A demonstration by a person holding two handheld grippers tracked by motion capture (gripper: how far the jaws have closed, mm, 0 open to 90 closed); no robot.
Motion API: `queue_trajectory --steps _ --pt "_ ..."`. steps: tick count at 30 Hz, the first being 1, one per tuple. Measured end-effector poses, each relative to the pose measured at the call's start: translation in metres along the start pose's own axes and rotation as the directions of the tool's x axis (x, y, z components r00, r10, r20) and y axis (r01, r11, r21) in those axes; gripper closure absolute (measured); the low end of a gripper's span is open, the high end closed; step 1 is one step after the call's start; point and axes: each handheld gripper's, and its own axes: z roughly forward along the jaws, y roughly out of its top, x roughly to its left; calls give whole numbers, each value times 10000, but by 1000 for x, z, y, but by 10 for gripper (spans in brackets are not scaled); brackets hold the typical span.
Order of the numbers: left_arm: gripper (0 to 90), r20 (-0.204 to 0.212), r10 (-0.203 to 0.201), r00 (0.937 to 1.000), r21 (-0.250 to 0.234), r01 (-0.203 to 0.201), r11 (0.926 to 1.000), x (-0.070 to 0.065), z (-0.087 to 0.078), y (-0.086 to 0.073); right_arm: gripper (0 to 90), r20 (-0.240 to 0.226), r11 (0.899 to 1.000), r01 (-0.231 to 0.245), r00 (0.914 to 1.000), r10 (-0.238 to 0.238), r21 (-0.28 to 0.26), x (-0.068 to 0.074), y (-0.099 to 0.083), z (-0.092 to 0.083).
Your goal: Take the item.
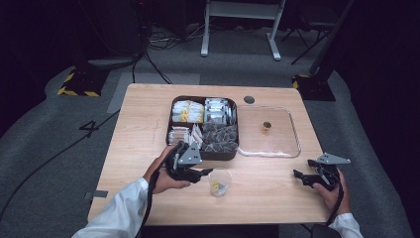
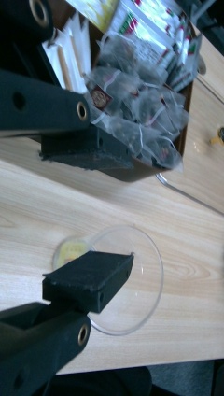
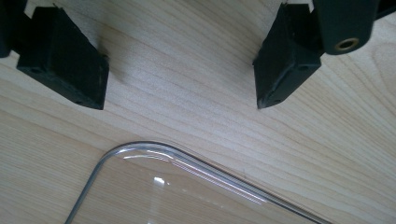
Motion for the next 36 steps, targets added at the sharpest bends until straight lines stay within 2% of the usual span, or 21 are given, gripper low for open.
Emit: queue_trajectory --steps 7,14,20,24,26,36 --pt "303 -601 -200 9980 307 219 9993 6 -9 -8 182 -3 10000 -2 10000 2 1 0 0 0" --pt "227 -989 -207 9949 794 286 9964 11 -12 -19 182 -3 10000 -4 10000 4 1 0 0 0" --pt "207 -1187 -504 9917 1002 625 9930 18 -17 -34 182 -3 10000 7 10000 -7 0 0 0 0" --pt "203 -1344 -627 9889 1113 780 9907 21 -20 -43 182 0 10000 8 10000 -8 -1 0 0 0" --pt "203 -1509 -561 9870 1311 762 9884 22 -21 -47 182 0 10000 -1 10000 1 0 0 0 0" --pt "203 -1858 -885 9786 1585 1187 9802 27 -25 -72 182 -8 10000 -7 10000 7 3 0 0 0"
